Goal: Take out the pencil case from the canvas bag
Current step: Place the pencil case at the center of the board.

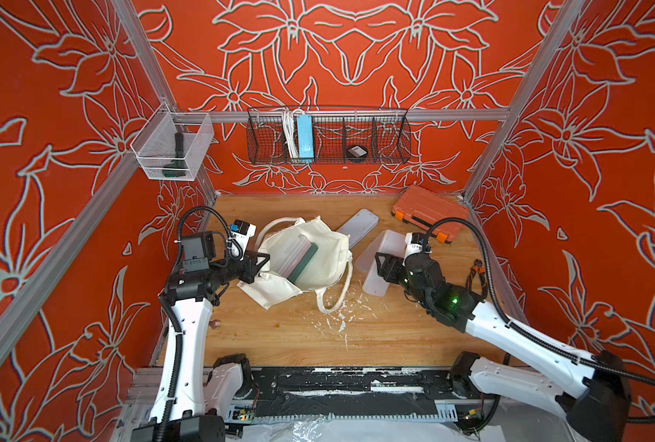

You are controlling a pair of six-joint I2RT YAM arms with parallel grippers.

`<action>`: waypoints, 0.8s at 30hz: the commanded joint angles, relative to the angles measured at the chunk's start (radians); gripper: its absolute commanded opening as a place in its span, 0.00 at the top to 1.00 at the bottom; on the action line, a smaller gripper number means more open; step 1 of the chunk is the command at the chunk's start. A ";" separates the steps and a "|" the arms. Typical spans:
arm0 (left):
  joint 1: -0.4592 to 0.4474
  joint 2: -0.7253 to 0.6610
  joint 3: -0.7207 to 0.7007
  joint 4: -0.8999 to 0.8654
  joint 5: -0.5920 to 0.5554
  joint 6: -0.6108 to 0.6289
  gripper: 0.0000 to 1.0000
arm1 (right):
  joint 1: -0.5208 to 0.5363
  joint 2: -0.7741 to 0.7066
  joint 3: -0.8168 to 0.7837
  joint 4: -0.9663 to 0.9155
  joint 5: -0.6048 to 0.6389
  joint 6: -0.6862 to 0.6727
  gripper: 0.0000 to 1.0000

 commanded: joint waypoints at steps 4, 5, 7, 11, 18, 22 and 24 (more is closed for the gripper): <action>-0.012 -0.003 0.010 -0.041 0.121 0.017 1.00 | -0.039 -0.066 -0.015 -0.049 0.030 -0.014 0.40; -0.013 -0.001 0.000 -0.048 0.105 0.030 1.00 | -0.047 -0.069 -0.011 -0.062 0.024 -0.017 0.41; -0.013 -0.002 -0.015 -0.070 0.076 0.058 1.00 | -0.060 -0.072 0.001 -0.091 0.015 -0.020 0.40; -0.014 -0.006 -0.047 -0.094 0.058 0.066 1.00 | -0.090 -0.078 0.017 -0.132 0.005 -0.033 0.40; -0.018 -0.014 -0.111 -0.061 0.081 -0.002 1.00 | -0.169 -0.090 0.030 -0.194 -0.042 -0.042 0.40; -0.024 -0.015 -0.129 -0.071 0.077 -0.001 1.00 | -0.212 -0.092 0.049 -0.265 -0.048 -0.067 0.40; -0.026 -0.015 -0.138 -0.069 0.075 0.000 1.00 | -0.238 -0.094 0.048 -0.281 -0.061 -0.070 0.40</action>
